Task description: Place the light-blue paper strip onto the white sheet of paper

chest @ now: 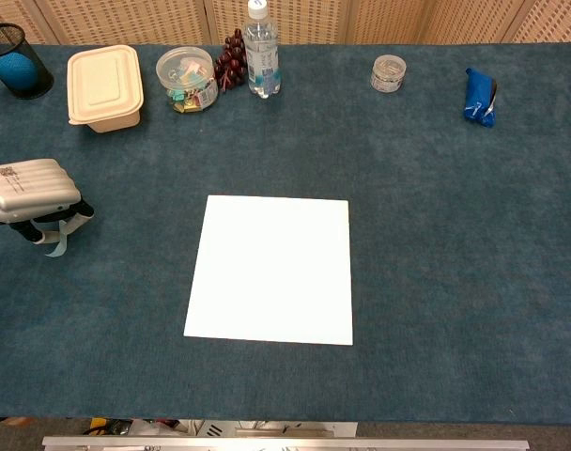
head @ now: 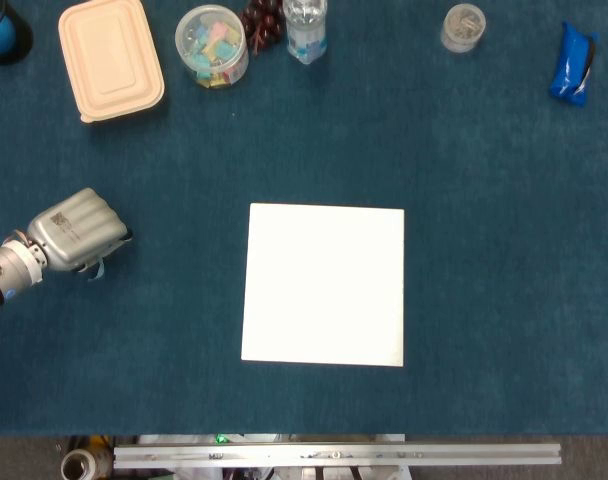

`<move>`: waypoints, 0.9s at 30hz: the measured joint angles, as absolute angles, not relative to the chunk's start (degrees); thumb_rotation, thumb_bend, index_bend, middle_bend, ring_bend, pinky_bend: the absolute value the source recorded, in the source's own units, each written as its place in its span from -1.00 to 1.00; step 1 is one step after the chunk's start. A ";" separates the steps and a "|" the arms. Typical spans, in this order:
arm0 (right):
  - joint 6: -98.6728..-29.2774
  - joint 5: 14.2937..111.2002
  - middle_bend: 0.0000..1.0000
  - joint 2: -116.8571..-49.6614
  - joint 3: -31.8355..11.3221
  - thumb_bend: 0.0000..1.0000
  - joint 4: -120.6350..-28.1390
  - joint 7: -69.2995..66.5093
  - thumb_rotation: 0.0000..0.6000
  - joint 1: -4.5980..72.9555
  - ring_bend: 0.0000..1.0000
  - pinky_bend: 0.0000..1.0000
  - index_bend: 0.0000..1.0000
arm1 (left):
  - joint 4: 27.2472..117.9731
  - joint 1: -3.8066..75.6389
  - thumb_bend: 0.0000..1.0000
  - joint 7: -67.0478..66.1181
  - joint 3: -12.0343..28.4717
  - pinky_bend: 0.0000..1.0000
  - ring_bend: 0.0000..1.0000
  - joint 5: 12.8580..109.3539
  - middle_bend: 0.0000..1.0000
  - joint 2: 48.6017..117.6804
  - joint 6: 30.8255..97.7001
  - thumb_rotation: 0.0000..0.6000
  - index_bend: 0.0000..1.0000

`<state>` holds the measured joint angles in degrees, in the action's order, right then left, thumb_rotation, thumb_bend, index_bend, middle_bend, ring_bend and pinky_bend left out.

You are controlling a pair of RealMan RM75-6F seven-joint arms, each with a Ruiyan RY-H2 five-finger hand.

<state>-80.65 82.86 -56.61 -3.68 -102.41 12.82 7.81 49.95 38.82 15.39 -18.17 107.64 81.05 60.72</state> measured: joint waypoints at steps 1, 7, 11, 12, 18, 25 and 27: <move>-80.66 82.86 0.06 -56.60 -3.68 -0.66 -102.38 12.78 1.00 7.80 0.06 -0.02 -0.03 | 50.06 38.82 -0.46 15.38 -18.13 0.54 0.81 107.55 0.70 81.05 60.71 1.00 0.24; -80.77 82.80 0.06 -56.48 -3.65 -0.66 -102.09 12.30 1.00 7.59 0.06 -0.02 -0.03 | 50.57 38.78 -0.43 15.05 -18.01 0.54 0.81 107.12 0.69 81.09 60.29 1.00 0.18; -80.85 82.75 0.06 -56.46 -3.68 -0.66 -101.80 12.02 1.00 7.48 0.06 -0.02 -0.03 | 51.16 38.95 -0.36 14.78 -17.97 0.54 0.81 106.92 0.68 80.92 59.95 1.00 0.15; -80.83 82.73 0.06 -56.46 -3.67 -0.66 -101.75 11.97 1.00 7.46 0.06 -0.02 -0.03 | 51.28 38.97 -0.36 14.75 -17.95 0.54 0.81 106.87 0.68 80.89 59.89 1.00 0.14; -80.83 82.76 0.06 -56.52 -3.68 -0.66 -101.47 11.73 1.00 7.39 0.06 -0.02 -0.03 | 51.95 39.14 -0.32 14.27 -17.81 0.54 0.81 106.44 0.67 80.65 59.19 1.00 0.14; -80.82 82.83 0.06 -56.47 -3.75 -0.66 -101.39 11.55 1.00 7.40 0.06 -0.02 -0.03 | 52.55 39.11 -0.21 14.45 -17.62 0.54 0.81 105.87 0.67 80.61 58.80 1.00 0.19; -80.88 82.88 0.06 -56.47 -3.78 -0.66 -101.35 11.47 1.00 7.38 0.06 -0.02 -0.03 | 52.74 39.13 -0.21 14.62 -17.62 0.54 0.81 105.81 0.67 80.55 58.78 1.00 0.21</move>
